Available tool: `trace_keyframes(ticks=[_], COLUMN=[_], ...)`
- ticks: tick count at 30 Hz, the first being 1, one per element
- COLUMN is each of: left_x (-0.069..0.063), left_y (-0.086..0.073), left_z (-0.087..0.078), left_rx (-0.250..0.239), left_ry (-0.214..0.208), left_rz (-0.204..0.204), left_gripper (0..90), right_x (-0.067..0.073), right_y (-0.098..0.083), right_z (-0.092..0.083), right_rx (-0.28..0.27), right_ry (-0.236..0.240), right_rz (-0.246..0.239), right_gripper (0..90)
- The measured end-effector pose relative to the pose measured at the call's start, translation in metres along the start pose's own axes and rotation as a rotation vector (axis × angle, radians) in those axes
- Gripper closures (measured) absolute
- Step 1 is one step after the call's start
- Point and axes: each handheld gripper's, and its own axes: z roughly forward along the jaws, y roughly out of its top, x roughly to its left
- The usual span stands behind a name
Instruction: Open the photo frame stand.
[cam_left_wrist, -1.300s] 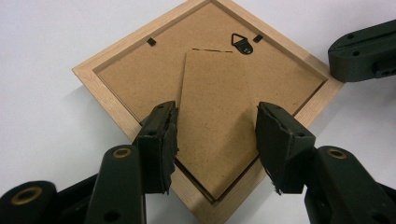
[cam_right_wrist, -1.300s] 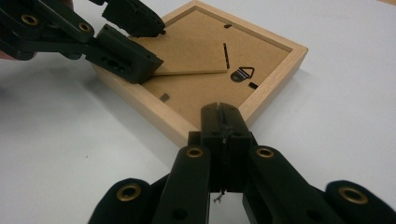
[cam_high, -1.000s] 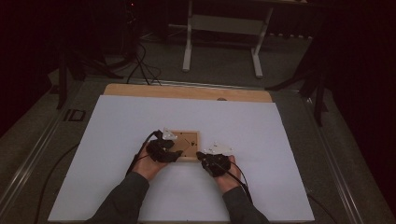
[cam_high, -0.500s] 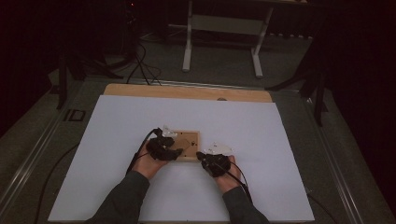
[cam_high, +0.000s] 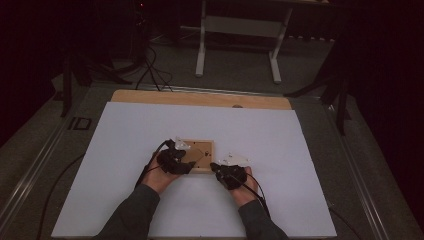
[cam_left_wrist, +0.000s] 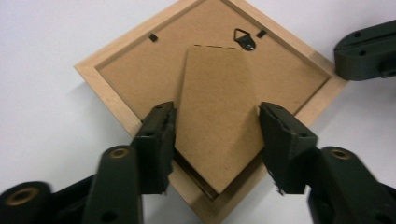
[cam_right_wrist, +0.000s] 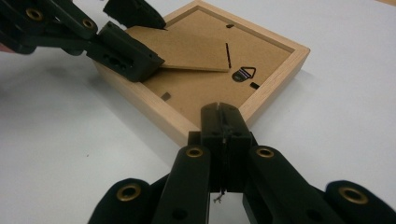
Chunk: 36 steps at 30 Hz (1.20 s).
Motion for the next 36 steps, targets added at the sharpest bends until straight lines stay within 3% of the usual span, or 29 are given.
trace_keyframes(ticks=[5,11,15,18,30,36], left_x=[-0.001,-0.002,-0.002,0.002,0.007,0.014], left_y=[0.006,0.018,0.02,0.019,0.019,0.018], left_z=[-0.003,-0.011,-0.012,-0.01,-0.001,0.002], left_rx=[0.009,-0.039,-0.023,-0.003,0.036,0.04], left_ry=[0.002,0.0,0.003,-0.024,-0.055,-0.117], left_rz=[-0.008,-0.017,-0.029,-0.063,-0.102,-0.139], left_gripper=[50.1,50.2,49.7,49.2,44.5,48.3], right_x=[0.0,0.0,0.0,0.0,0.0,0.0], right_y=[0.0,0.0,0.0,0.0,0.0,0.0], right_z=[0.0,0.0,0.0,0.0,0.0,0.0], right_rx=[0.001,-0.001,-0.001,-0.001,0.0,-0.001], right_ry=[0.0,-0.001,-0.003,-0.003,-0.002,-0.002], right_rz=[0.0,-0.003,-0.004,-0.004,-0.003,-0.003], right_gripper=[89.8,89.8,89.8,89.8,89.7,89.7])
